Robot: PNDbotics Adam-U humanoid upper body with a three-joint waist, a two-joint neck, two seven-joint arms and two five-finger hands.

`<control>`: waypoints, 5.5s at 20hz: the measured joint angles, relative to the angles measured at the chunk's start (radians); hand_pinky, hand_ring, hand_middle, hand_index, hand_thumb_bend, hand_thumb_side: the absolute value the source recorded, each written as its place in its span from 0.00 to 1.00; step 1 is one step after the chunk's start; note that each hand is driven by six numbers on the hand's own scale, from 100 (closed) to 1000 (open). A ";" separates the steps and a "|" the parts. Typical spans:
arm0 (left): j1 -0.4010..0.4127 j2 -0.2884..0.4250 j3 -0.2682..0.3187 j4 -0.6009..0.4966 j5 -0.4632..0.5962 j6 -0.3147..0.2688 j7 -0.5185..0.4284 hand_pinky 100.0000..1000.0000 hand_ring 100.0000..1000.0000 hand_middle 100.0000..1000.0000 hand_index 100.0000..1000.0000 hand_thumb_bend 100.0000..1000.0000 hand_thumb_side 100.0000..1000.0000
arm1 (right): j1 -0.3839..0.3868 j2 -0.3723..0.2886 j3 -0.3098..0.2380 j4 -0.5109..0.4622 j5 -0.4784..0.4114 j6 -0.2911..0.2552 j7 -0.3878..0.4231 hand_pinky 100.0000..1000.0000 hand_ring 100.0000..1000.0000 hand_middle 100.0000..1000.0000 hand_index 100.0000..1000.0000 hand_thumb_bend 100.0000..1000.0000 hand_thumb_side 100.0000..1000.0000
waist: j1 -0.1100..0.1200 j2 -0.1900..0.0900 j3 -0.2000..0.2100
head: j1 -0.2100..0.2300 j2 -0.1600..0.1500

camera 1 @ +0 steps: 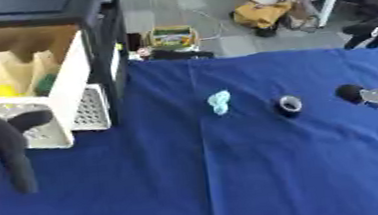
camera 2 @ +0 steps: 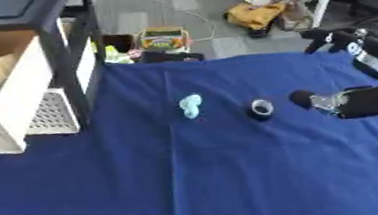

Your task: Pick up objects from table and place into drawer.

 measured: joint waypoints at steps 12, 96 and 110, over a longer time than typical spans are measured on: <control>0.000 -0.016 -0.009 0.000 -0.014 0.018 -0.014 0.89 0.36 0.56 0.80 0.00 0.74 | -0.097 0.012 0.035 0.103 0.016 0.011 0.098 0.75 0.89 0.66 0.91 0.63 0.75 | -0.009 0.015 0.023 | -0.025 -0.023; 0.021 -0.078 -0.043 0.000 -0.151 0.061 -0.086 0.96 0.34 0.57 0.74 0.00 0.84 | -0.131 0.114 0.059 0.233 0.109 0.143 0.082 0.73 0.84 0.44 0.75 0.44 0.62 | -0.030 0.121 0.092 | -0.075 -0.078; 0.021 -0.086 -0.049 0.000 -0.165 0.063 -0.096 0.96 0.34 0.57 0.74 0.00 0.85 | -0.132 0.114 0.051 0.233 0.109 0.153 0.077 0.73 0.83 0.43 0.75 0.36 0.58 | -0.036 0.129 0.097 | -0.077 -0.090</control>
